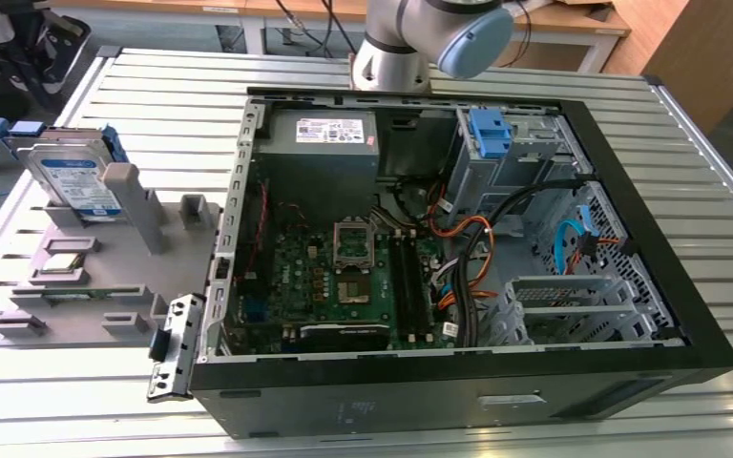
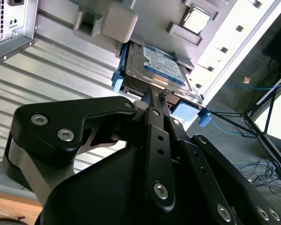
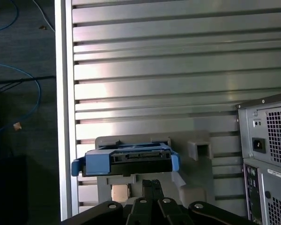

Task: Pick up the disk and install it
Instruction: 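Reach for the disk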

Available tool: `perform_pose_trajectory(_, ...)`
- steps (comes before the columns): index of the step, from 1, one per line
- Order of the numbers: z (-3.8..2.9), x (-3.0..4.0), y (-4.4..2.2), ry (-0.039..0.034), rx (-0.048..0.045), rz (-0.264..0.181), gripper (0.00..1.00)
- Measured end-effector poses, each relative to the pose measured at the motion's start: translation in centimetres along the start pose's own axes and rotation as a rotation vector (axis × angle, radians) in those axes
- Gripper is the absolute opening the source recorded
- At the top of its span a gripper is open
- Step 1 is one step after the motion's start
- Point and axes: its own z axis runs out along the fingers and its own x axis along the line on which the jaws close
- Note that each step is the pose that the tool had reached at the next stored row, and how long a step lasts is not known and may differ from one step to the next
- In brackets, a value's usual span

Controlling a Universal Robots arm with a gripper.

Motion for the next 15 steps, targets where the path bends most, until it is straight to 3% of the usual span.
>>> perform_pose_trajectory(15, 0.95, 0.75, 0.06, 0.0002, -0.0013, 0.000, 0.11)
